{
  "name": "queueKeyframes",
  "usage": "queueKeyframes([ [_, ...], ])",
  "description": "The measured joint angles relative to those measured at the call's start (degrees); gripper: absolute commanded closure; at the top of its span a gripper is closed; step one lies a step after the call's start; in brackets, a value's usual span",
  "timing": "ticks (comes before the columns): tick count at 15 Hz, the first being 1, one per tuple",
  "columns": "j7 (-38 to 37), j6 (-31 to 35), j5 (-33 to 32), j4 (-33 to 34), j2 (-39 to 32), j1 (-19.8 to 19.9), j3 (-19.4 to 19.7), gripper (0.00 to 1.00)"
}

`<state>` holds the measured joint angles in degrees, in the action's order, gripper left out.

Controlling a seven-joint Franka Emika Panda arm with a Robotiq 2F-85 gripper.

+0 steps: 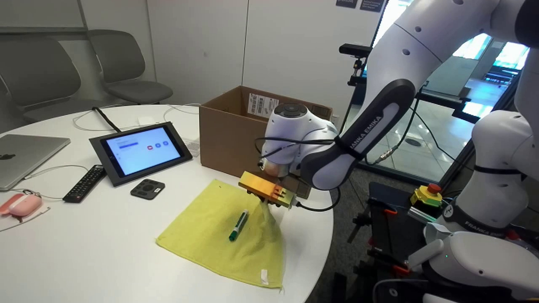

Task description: Place the green marker on the yellow towel, fold the towel from bottom to top then left to right and right to left, pick up the towel and put it inside the brown box

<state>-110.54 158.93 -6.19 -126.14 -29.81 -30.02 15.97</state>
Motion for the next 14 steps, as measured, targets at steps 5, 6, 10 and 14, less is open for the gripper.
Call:
queueKeyframes([
  [5,-4.6,-2.6,-1.9,7.2,-2.3,0.0,-0.3,0.99],
  [6,-5.6,-3.0,-2.4,8.7,-2.9,0.0,-0.4,0.98],
  [10,-10.2,-5.6,-4.7,15.6,-5.9,-0.1,-0.4,0.99],
  [14,-17.9,-9.1,-7.5,22.7,-9.6,-0.7,0.2,0.99],
])
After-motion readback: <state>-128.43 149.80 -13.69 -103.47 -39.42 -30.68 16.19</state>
